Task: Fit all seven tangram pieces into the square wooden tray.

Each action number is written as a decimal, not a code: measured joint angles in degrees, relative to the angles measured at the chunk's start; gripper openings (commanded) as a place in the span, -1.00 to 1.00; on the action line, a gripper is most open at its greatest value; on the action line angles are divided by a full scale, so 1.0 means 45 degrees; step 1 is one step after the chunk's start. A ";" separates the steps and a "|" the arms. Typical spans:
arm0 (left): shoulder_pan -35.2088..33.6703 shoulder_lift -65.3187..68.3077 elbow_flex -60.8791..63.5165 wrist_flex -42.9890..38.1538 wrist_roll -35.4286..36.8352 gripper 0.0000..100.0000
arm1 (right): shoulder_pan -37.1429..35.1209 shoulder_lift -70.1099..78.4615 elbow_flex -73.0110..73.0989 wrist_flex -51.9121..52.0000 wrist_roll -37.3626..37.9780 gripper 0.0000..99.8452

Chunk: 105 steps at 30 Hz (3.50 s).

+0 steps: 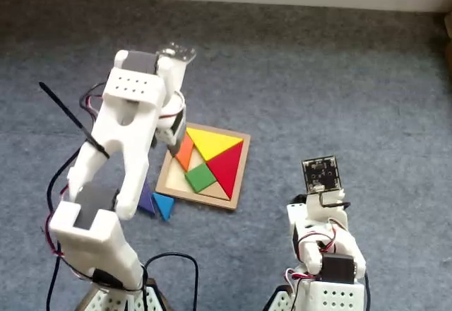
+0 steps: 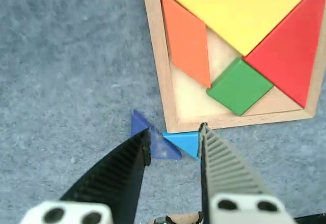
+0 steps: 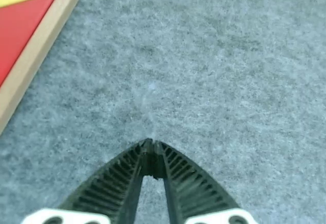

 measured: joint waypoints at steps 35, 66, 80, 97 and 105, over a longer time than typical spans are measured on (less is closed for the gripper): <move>0.2383 -0.2618 0.9690 -0.6349 -0.0742 -0.66 | 0.0000 0.0000 0.0000 0.0000 0.0000 -0.99; 0.0567 -0.4708 1.0862 -0.4864 0.5118 -0.66 | 0.0000 0.0000 0.0000 0.0000 0.0000 -0.99; 0.0821 -0.4767 1.2347 -0.5411 0.8850 -0.66 | 0.0000 0.0000 0.0000 0.0000 0.0000 -0.99; 0.1680 -0.5118 1.3324 -0.7326 0.9475 -0.99 | 0.0000 0.0000 0.0000 0.0000 0.0000 -0.99; 0.1582 -0.4962 1.1624 -0.5939 0.9455 -0.99 | 0.0000 0.0000 0.0000 0.0000 0.0000 -0.99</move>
